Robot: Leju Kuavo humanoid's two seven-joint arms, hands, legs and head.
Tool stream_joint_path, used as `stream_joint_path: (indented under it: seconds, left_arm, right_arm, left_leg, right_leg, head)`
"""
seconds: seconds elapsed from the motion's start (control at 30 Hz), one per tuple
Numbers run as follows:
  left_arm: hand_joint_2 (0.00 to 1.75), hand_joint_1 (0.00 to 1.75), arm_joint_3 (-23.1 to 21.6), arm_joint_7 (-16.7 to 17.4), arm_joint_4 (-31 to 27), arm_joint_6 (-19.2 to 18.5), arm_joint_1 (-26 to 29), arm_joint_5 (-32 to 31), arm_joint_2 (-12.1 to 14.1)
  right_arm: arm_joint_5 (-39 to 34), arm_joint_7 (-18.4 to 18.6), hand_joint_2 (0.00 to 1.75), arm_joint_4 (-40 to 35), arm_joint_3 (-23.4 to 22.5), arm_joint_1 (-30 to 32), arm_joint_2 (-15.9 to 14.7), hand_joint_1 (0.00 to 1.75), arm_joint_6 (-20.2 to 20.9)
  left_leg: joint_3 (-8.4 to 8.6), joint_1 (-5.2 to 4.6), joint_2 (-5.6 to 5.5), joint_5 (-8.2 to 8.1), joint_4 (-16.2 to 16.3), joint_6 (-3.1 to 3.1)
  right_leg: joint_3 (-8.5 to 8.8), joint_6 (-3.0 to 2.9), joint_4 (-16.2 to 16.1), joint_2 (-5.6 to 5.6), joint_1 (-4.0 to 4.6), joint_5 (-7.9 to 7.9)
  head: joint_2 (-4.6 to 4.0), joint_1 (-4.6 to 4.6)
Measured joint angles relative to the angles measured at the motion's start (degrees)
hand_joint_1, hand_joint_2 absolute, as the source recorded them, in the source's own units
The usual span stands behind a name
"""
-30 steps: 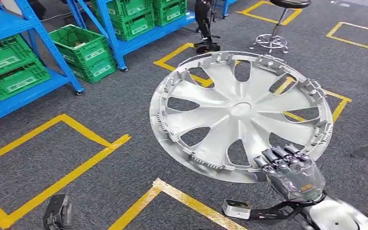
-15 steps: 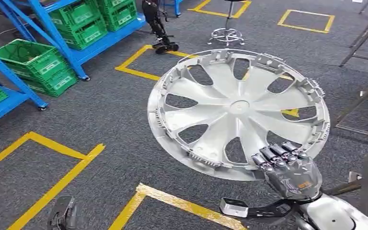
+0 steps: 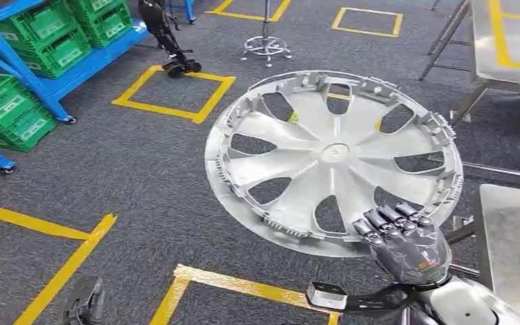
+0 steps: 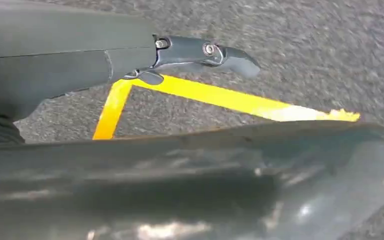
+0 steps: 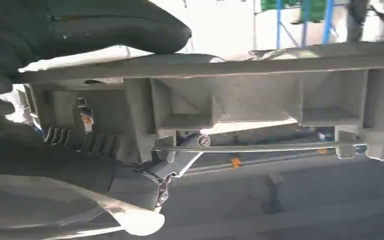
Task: Take the parts from the cabinet and place them on the table.
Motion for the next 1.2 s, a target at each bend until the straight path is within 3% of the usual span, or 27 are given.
stream_joint_path:
  seconds: [0.03,0.07,0.1,0.2,0.23,0.27,0.3,0.37,0.4,0.47,0.5,0.53,0.57,0.6,0.67,0.7,0.73,0.77,0.8,0.83,0.9,0.93,1.0,1.03,1.07,1.1,1.2]
  left_arm:
    - [0.0,0.0,0.0,0.2,0.0,-0.18,0.01,-0.11,0.0]
    - [0.0,0.0,0.0,0.24,0.0,-0.2,0.05,-0.42,0.07]
    - [0.0,0.0,-0.07,0.24,0.0,-0.2,0.06,-0.88,0.13]
    - [0.0,0.0,-0.26,0.26,-0.02,-0.18,-0.01,-1.31,0.13]
    - [0.0,0.0,-0.39,0.26,-0.02,-0.16,-0.15,-1.42,0.11]
    - [0.0,0.0,-0.61,0.26,-0.02,-0.15,-0.2,-1.49,0.11]
    - [0.0,0.0,-0.9,0.26,-0.02,-0.11,-0.14,-1.66,0.13]
    - [0.0,0.0,-1.03,0.37,0.0,-0.02,0.28,-1.75,0.24]
    - [0.0,0.0,-1.07,0.44,0.0,-0.02,0.47,-1.77,0.22]
    - [0.0,0.0,-1.14,0.44,0.0,0.02,0.49,-1.77,0.15]
    - [0.0,0.0,-1.16,0.42,0.0,0.02,0.44,-1.77,0.15]
    - [0.0,0.0,-1.16,0.42,0.0,0.04,0.41,-1.79,0.15]
    - [0.0,0.0,-1.16,0.44,0.02,0.04,0.42,-1.81,0.22]
    - [0.0,0.0,-1.2,0.42,0.02,0.04,0.53,-1.84,0.11]
    - [0.0,0.0,-1.22,0.46,0.04,0.09,0.54,-1.9,0.07]
    - [0.0,0.0,-1.22,0.46,0.02,0.09,0.47,-2.03,0.07]
    - [0.0,0.0,-1.29,0.46,0.04,0.11,0.32,-2.25,-0.13]
    - [0.0,0.0,-1.29,0.46,0.02,0.13,0.2,-2.4,-0.11]
    - [0.0,0.0,-1.31,0.48,0.04,0.22,0.18,-2.49,-0.11]
    - [0.0,0.0,-1.31,0.66,0.04,0.22,0.27,-2.54,-0.09]
    - [0.0,0.0,-1.36,0.79,0.07,0.24,0.39,-2.77,0.0]
    - [0.0,0.0,-1.4,0.79,0.07,0.24,0.36,-2.89,0.0]
    - [0.0,0.0,-1.62,0.94,0.07,0.24,0.17,-3.17,0.0]
    - [0.0,0.0,-1.77,0.98,0.07,0.24,0.11,-3.28,0.0]
    - [0.0,0.0,-1.99,1.07,0.07,0.24,0.09,-3.54,0.0]
    - [0.0,0.0,-2.27,1.22,0.07,0.24,0.06,-3.67,0.04]
    - [0.0,0.0,-2.6,1.31,0.07,0.24,-0.01,-3.85,0.13]
  right_arm:
    - [-0.02,0.26,1.75,0.02,0.13,-0.17,0.0,1.75,0.0]
    - [-0.02,0.44,1.75,0.04,0.24,-0.47,0.0,1.75,0.0]
    - [0.0,0.66,1.75,0.07,0.44,-0.67,0.0,1.75,0.02]
    - [0.0,0.94,1.75,0.24,0.59,-0.69,-0.02,1.75,0.02]
    - [-0.04,1.03,1.75,0.22,0.61,-0.68,-0.02,1.75,0.02]
    - [-0.11,1.21,1.75,0.22,0.66,-0.87,-0.02,1.75,0.02]
    - [-0.07,1.21,1.75,0.24,0.77,-1.02,-0.02,1.75,0.02]
    - [-0.04,1.31,1.75,0.31,0.98,-1.03,-0.02,1.75,0.02]
    - [-0.04,1.38,1.75,0.33,1.09,-1.03,-0.02,1.75,0.02]
    - [-0.04,1.58,1.75,0.44,1.4,-1.03,-0.02,1.75,0.04]
    - [-0.04,1.62,1.75,0.5,1.53,-1.03,-0.02,1.75,0.02]
    - [-0.04,1.62,1.75,0.5,1.6,-1.03,-0.02,1.75,0.02]
    - [-0.04,1.71,1.75,0.57,1.68,-1.07,-0.02,1.75,0.02]
    - [-0.04,1.77,1.75,0.72,1.79,-1.34,-0.02,1.75,0.02]
    - [-0.04,1.93,1.75,0.83,1.88,-1.27,-0.02,1.75,0.02]
    - [-0.09,1.95,1.75,0.87,1.92,-1.17,-0.02,1.75,-0.02]
    - [-0.07,1.93,1.75,1.01,1.95,-1.14,-0.18,1.75,-0.09]
    - [-0.09,1.91,1.75,1.11,1.97,-1.26,-0.22,1.75,-0.09]
    - [-0.07,1.9,1.75,1.27,1.99,-1.54,-0.24,1.75,-0.09]
    - [0.0,1.88,1.75,1.38,2.08,-1.67,-0.22,1.75,-0.09]
    - [0.0,1.95,1.75,1.62,2.32,-1.64,-0.22,1.75,-0.11]
    - [0.0,1.97,1.75,1.79,2.34,-1.64,-0.22,1.75,-0.11]
    - [-0.04,2.19,1.75,2.12,2.47,-1.64,-0.22,1.75,-0.09]
    - [-0.04,2.3,1.75,2.16,2.47,-1.7,-0.22,1.75,-0.07]
    - [-0.04,2.36,1.75,2.16,2.47,-1.84,-0.22,1.75,-0.04]
    - [-0.04,2.45,1.75,2.21,2.58,-2.07,-0.22,1.75,0.0]
    - [-0.04,2.76,1.75,2.23,2.73,-2.27,-0.22,1.75,0.07]
  left_leg:
    - [0.24,-0.03,0.5,-0.18,0.02,-0.28]
    - [0.26,-0.48,0.93,-0.41,0.12,-0.63]
    - [0.16,-0.61,1.33,-0.44,0.21,-0.97]
    - [0.56,-0.48,2.97,-0.48,0.03,-1.56]
    - [0.56,-0.17,2.1,-1.3,0.39,-2.04]
    - [0.0,-0.12,-0.44,-2.66,2.14,-2.14]
    - [-1.84,-0.11,-1.96,-5.07,6.34,-2.12]
    - [-6.35,-0.17,-2.75,-9.04,15.96,-2.12]
    - [-7.6,-0.18,-2.79,-9.34,18.35,-2.04]
    - [-6.54,-0.18,-2.9,-5.87,15.12,-1.77]
    - [-4.49,-0.18,-3.25,-2.92,10.3,-1.56]
    - [-2.43,-0.14,-4.3,-0.42,5.54,-1.35]
    - [-0.98,0.13,-7.9,0.0,2.37,-1.01]
    - [-0.71,0.34,-8.6,-0.07,1.1,-1.1]
    - [-0.91,-0.1,-7.64,-0.36,1.07,-1.14]
    - [-0.81,-0.18,-6.92,-0.24,0.91,-0.93]
    - [-0.51,0.38,-6.05,0.15,0.09,-0.36]
    - [-0.28,0.25,-5.37,0.2,-0.06,-0.13]
    - [-0.26,0.17,-4.73,0.2,-0.07,0.19]
    - [-0.27,0.04,-4.01,0.14,-0.03,0.27]
    - [-0.29,-0.18,-2.41,0.05,0.0,0.39]
    - [-0.24,-0.21,-1.72,-0.01,0.01,0.38]
    - [-0.07,-0.23,-0.48,-0.21,0.01,0.22]
    - [0.14,-0.24,0.06,-0.36,0.02,0.01]
    - [0.37,-0.3,0.57,-0.55,0.02,-0.25]
    - [0.24,-0.79,0.98,-0.75,0.27,-0.6]
    - [0.79,-0.58,2.43,-0.78,-0.14,-1.28]
  right_leg:
    - [3.1,-0.19,-5.39,-2.02,0.07,1.78]
    - [4.2,-0.37,-7.35,-3.92,0.84,0.76]
    - [4.38,-1.24,-7.46,-2.86,0.7,1.16]
    - [3.98,-2.07,-7.51,-1.27,0.99,1.33]
    - [4.36,-2.58,-7.95,-0.77,0.56,1.64]
    - [4.38,-2.81,-7.96,-0.27,0.57,1.62]
    - [4.37,-3.14,-7.96,0.19,0.58,1.61]
    - [4.37,-3.39,-7.92,1.56,0.74,1.58]
    - [4.37,-3.43,-7.87,2.29,0.8,1.59]
    - [4.43,-3.42,-7.73,3.84,0.82,1.58]
    - [4.48,-3.4,-7.63,4.63,0.82,1.57]
    - [4.56,-3.3,-7.51,5.22,0.8,1.51]
    - [4.3,-3.13,-7.4,5.76,0.65,1.47]
    - [3.78,-2.67,-6.99,6.58,0.81,1.55]
    - [3.11,-1.87,-7.2,7.66,0.27,1.99]
    - [3.0,-1.35,-7.48,8.37,0.14,2.24]
    - [2.5,-1.15,-7.18,8.06,0.08,1.91]
    - [1.86,-0.94,-5.87,4.99,0.53,0.92]
    - [0.2,-0.72,-2.43,2.84,0.53,-1.08]
    - [-1.87,-0.51,1.95,1.82,0.47,-3.05]
    - [-5.66,-0.22,9.7,1.18,0.29,-5.67]
    - [-5.87,-0.22,10.01,1.11,0.26,-5.15]
    - [-2.04,-0.35,3.1,0.57,0.28,-1.13]
    - [1.47,-0.48,-3.05,-0.53,0.34,1.28]
    - [3.54,-0.67,-7.22,-2.99,0.63,1.24]
    - [4.37,-1.2,-7.66,-3.17,1.14,1.1]
    - [4.09,-2.03,-7.56,-1.18,1.47,1.18]
  head:
    - [0.0,0.02]
    - [0.0,0.0]
    - [0.0,-0.15]
    - [0.0,-0.04]
    - [0.0,-0.07]
    - [0.0,-0.31]
    - [0.0,-0.48]
    - [0.0,-0.52]
    - [0.0,-0.57]
    - [0.0,-0.57]
    - [0.0,-0.52]
    - [0.0,-0.57]
    - [0.0,-0.44]
    - [0.0,-0.46]
    - [0.0,-0.46]
    - [0.0,-0.48]
    - [0.0,-0.53]
    - [0.0,-0.16]
    - [0.0,0.28]
    - [0.0,0.24]
    - [0.0,0.26]
    - [0.0,0.28]
    - [0.0,0.28]
    - [0.0,0.29]
    - [0.0,0.26]
    - [0.0,0.24]
    - [0.0,0.26]
